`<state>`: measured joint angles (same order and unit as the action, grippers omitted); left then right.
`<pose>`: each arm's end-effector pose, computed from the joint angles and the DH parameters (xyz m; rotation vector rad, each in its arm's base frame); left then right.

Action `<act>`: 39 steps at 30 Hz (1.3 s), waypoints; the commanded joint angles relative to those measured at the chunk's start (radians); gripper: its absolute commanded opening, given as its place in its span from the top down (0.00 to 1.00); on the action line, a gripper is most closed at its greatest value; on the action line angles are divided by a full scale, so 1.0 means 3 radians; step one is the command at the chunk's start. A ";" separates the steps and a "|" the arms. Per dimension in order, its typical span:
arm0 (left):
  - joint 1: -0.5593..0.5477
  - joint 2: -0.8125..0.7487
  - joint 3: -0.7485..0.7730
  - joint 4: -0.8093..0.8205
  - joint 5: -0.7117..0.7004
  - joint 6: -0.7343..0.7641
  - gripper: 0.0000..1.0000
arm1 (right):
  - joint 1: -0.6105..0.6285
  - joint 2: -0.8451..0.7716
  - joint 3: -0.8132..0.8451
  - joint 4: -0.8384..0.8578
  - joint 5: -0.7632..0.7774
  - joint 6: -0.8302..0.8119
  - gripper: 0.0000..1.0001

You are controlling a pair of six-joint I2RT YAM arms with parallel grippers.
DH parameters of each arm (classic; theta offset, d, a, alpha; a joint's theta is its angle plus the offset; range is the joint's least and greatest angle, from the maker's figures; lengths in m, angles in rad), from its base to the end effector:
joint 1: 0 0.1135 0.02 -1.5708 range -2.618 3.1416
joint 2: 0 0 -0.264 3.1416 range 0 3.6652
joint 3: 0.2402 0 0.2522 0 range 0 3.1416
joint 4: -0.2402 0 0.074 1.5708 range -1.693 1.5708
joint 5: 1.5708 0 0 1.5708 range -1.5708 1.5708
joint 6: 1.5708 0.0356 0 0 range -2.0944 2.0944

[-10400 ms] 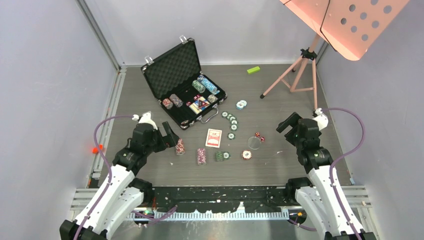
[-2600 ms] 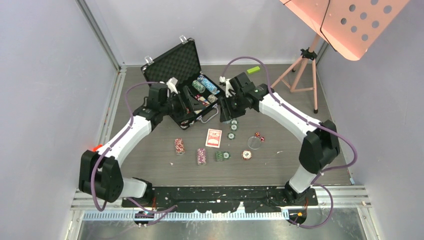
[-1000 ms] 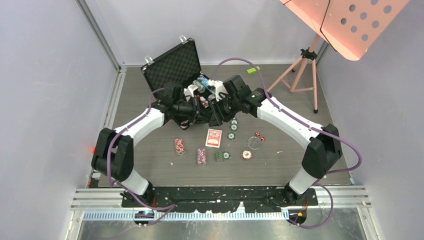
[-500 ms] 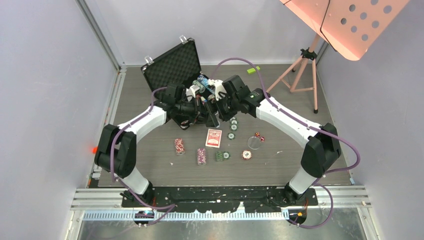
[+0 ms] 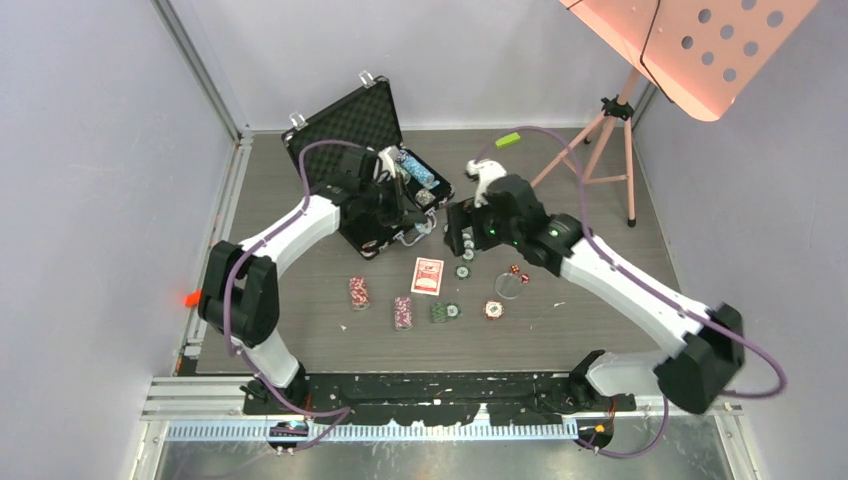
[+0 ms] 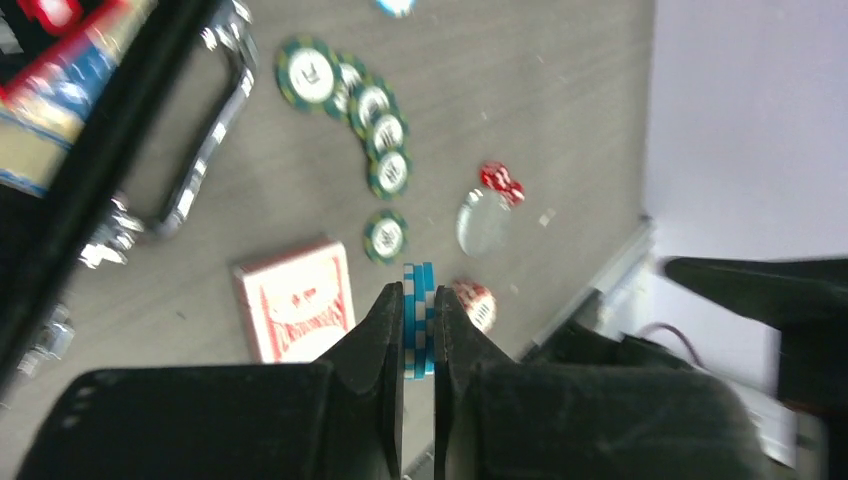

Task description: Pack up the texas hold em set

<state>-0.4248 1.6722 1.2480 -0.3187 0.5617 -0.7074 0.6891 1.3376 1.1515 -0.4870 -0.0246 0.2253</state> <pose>0.3305 -0.1703 0.2596 -0.0379 2.4917 -1.1844 0.2283 0.1892 0.3157 -0.5408 2.2311 0.5134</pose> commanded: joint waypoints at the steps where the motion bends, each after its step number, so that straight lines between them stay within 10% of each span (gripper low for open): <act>1: -0.0196 0.0121 0.0392 0.0142 -0.0898 0.0671 1.00 | -0.0022 -0.0689 -0.0278 0.0528 0.1180 0.0211 0.04; 21: -0.0277 0.1971 0.2798 -0.0798 -0.0758 0.2002 1.00 | -0.0029 -0.1717 -0.0927 0.0702 0.2043 0.0226 0.07; 39: -0.0212 0.2376 0.3219 -0.0728 -0.0921 0.2100 1.00 | -0.0027 -0.1720 -0.0958 0.0774 0.2083 0.0200 0.07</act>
<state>-0.4988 2.3848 2.1555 -0.5522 0.3027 -0.0990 0.6823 0.8352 0.8639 -0.3058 0.5789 0.2844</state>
